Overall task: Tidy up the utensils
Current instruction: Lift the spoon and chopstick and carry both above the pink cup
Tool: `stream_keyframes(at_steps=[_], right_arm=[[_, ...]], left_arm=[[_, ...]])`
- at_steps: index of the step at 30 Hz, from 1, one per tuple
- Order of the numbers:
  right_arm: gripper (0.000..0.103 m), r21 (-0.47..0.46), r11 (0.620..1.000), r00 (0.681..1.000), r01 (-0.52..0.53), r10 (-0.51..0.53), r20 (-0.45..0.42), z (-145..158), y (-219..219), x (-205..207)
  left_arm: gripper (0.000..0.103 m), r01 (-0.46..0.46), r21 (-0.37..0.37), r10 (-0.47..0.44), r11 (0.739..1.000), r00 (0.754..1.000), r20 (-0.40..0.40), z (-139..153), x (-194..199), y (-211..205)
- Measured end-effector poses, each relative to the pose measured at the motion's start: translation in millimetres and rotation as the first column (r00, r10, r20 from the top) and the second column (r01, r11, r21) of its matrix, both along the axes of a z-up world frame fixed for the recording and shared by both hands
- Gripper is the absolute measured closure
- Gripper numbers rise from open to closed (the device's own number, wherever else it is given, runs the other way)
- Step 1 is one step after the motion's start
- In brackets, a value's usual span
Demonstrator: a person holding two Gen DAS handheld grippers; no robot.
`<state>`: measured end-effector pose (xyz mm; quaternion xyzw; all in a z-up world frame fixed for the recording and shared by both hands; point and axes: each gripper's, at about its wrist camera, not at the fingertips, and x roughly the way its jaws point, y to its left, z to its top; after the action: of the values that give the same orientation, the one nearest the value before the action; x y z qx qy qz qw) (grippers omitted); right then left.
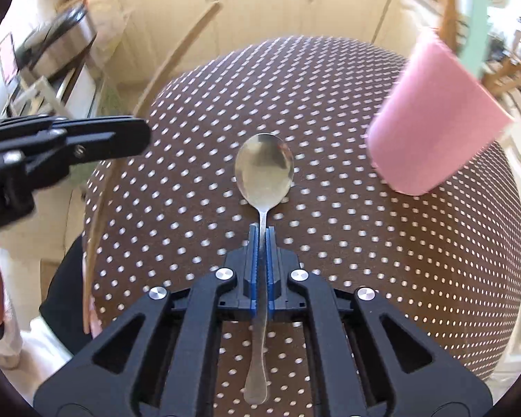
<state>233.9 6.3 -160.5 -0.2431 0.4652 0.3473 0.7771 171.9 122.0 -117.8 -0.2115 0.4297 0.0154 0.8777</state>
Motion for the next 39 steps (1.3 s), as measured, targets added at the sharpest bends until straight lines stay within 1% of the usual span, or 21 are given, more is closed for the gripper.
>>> stream_keyframes(at_steps=[1,3,6,8,11,15,16,19,21,25,29,31,34,37,39], right_arm=[[0.099,0.021,1.000,1.000,0.013,-0.013,0.009,-0.5,-5.8,3.2],[0.099,0.073,0.997,0.999,0.036,-0.036,0.000,1.4,-18.1,4.0],[0.099,0.151,0.987,0.998,0.059,-0.060,0.004,9.5,-34.1,2.1],[0.099,0.213,0.974,0.997,0.077,-0.081,0.008,17.0,-48.3,0.8],[0.099,0.293,0.951,0.994,0.094,-0.103,0.017,27.3,-63.4,-2.2],[0.099,0.389,0.914,0.991,0.111,-0.129,0.021,38.0,-80.9,-2.1],[0.099,0.420,0.900,0.990,0.114,-0.138,0.028,42.2,-86.5,-3.4],[0.099,0.476,0.872,0.988,0.120,-0.152,0.030,48.6,-102.9,-2.8],[0.099,0.508,0.852,0.986,0.123,-0.162,0.033,52.8,-115.5,0.1],[0.099,0.565,0.815,0.983,0.131,-0.180,0.032,61.1,-121.8,9.0],[0.099,0.606,0.784,0.981,0.134,-0.194,0.033,69.4,-137.2,16.4],[0.099,0.621,0.772,0.977,0.138,-0.208,0.041,71.0,-137.5,12.9],[0.099,0.638,0.757,0.974,0.138,-0.220,0.051,76.3,-140.0,10.8],[0.099,0.652,0.746,0.971,0.138,-0.232,0.060,83.6,-143.9,10.7],[0.099,0.660,0.740,0.969,0.133,-0.238,0.071,89.0,-147.1,13.3]], left_arm=[[0.098,0.002,0.000,-0.002,1.000,1.000,0.010,2.8,0.7,-0.3],[0.098,0.002,0.010,-0.002,1.000,1.000,0.024,7.1,1.2,-2.1],[0.098,0.021,0.023,-0.022,1.000,0.999,0.045,15.0,4.8,-8.1],[0.098,0.040,0.008,-0.041,0.999,0.997,0.062,19.6,6.4,-9.5],[0.098,0.064,0.015,-0.065,0.998,0.992,0.108,30.3,8.5,-16.5],[0.098,0.122,0.024,-0.124,0.992,0.980,0.156,41.5,13.2,-29.7],[0.098,0.131,0.023,-0.133,0.991,0.977,0.167,44.1,14.4,-32.2],[0.098,0.156,0.013,-0.155,0.988,0.968,0.196,50.3,17.1,-36.6],[0.098,0.164,0.030,-0.167,0.986,0.963,0.212,54.5,19.6,-42.7],[0.098,0.185,0.035,-0.188,0.982,0.953,0.238,62.0,26.4,-51.6],[0.098,0.200,0.057,-0.208,0.978,0.936,0.283,73.5,31.9,-62.5],[0.098,0.210,0.057,-0.217,0.976,0.930,0.295,78.1,36.1,-66.1],[0.098,0.204,0.078,-0.218,0.976,0.926,0.308,84.3,42.3,-69.8],[0.098,0.200,0.077,-0.215,0.977,0.923,0.319,90.2,48.0,-68.3],[0.098,0.187,0.091,-0.207,0.978,0.920,0.332,95.4,50.2,-67.6]])
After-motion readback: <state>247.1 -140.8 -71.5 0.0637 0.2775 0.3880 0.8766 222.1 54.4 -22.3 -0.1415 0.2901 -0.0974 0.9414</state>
